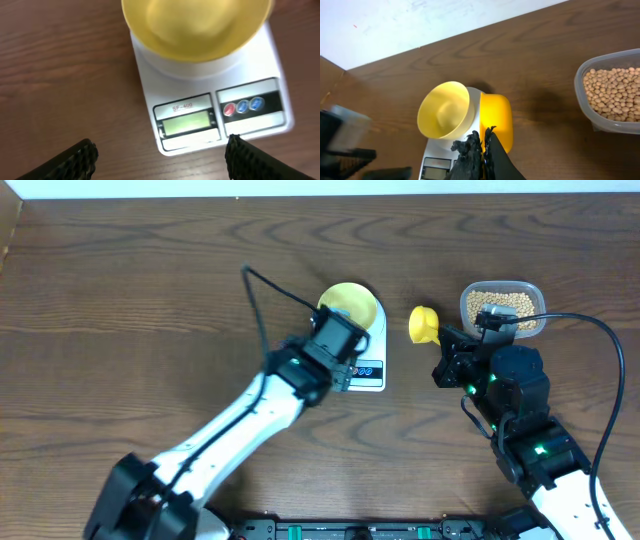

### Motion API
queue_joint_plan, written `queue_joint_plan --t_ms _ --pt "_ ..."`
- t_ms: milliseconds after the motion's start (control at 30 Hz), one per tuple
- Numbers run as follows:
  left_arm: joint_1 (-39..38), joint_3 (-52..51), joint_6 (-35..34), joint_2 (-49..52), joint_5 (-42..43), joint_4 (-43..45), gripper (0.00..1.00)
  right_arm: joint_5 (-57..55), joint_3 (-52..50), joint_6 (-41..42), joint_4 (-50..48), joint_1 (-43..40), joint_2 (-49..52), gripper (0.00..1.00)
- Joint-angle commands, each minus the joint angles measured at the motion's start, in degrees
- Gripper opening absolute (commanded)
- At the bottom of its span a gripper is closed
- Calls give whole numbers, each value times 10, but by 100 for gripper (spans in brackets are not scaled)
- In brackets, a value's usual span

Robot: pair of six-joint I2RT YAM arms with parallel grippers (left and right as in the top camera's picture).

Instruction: Scoop item into bowl and weigh 50g on scale

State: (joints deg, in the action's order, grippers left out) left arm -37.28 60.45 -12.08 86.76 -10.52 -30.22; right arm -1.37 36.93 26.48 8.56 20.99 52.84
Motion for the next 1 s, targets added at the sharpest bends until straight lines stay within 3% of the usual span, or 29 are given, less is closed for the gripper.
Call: queue_joint_plan --t_ms 0,500,967 --pt "38 -3 35 -33 104 -5 84 -11 9 -9 0 -3 11 1" --pt "90 -3 110 -136 118 -44 84 -11 9 -82 -2 -3 24 1" --pt "90 -3 106 -170 116 -45 84 -11 9 -105 -4 -3 24 1"
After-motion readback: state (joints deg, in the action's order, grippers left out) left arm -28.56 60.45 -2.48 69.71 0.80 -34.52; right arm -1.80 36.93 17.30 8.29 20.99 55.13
